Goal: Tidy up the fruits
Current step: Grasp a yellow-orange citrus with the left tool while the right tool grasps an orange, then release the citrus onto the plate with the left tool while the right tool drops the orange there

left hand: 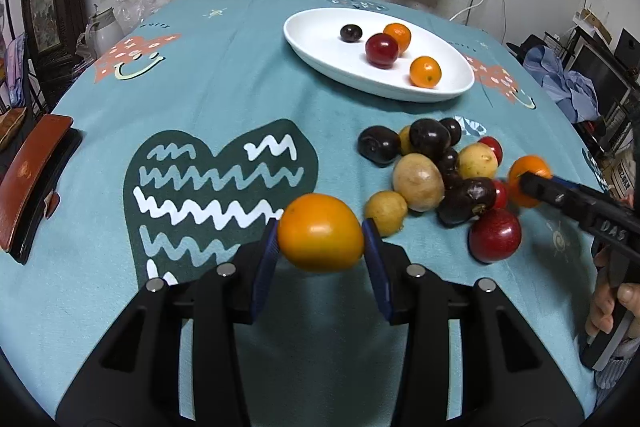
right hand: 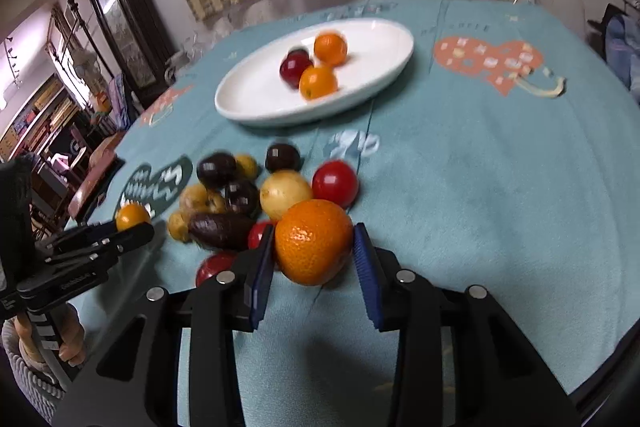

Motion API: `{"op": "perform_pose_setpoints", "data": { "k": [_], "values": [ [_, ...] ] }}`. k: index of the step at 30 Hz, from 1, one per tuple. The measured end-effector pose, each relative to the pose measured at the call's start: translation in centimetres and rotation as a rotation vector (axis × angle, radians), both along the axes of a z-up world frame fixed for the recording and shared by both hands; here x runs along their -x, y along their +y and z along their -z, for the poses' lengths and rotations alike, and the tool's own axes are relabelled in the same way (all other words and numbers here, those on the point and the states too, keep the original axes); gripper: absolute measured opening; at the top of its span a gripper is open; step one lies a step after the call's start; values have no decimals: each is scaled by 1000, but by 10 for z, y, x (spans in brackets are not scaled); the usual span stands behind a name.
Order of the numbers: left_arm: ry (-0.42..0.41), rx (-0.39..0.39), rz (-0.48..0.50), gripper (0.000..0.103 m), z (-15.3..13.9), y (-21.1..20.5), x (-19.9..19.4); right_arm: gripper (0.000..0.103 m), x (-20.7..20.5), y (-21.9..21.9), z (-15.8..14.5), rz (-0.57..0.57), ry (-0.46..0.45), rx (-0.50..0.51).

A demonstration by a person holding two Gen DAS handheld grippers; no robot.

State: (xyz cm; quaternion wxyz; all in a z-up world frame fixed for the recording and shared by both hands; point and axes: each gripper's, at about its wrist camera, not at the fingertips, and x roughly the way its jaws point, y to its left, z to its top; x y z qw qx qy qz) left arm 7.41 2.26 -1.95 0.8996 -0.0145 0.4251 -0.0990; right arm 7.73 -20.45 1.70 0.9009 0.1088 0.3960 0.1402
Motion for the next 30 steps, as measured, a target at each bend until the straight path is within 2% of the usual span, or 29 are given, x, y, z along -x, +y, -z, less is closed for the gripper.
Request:
{"op": "perform_pose_setpoints", "data": {
  "k": [5, 7, 10, 13, 17, 20, 24, 25, 26, 30],
  "values": [
    [-14, -2, 23, 42, -22, -1, -20, 39, 0, -5, -47, 43, -140, -14],
    [-23, -34, 35, 42, -35, -5, -37, 39, -14, -4, -66, 44, -160, -13],
    [-32, -27, 30, 42, -53, -10, -73, 39, -47, 3, -81, 45, -180, 2],
    [-23, -1, 29, 42, -54, -21, -108, 39, -85, 7, -70, 65, -157, -6],
    [1, -27, 48, 43, -39, -42, -151, 39, -133, 7, -41, 100, -83, -17],
    [29, -14, 56, 43, -28, -49, -175, 39, -156, 4, -18, 124, -38, -26],
    [39, -23, 71, 45, -19, -56, -186, 40, -168, 5, -9, 119, -19, 10],
    [30, -30, 65, 54, -18, -56, -187, 40, -168, 4, -7, 130, -15, 7],
    [21, -33, 61, 57, -19, -57, -187, 41, -168, 1, -5, 135, -10, -13],
    [8, -29, 61, 57, -21, -56, -182, 41, -162, -5, -10, 133, -25, -64]
  ]
}}
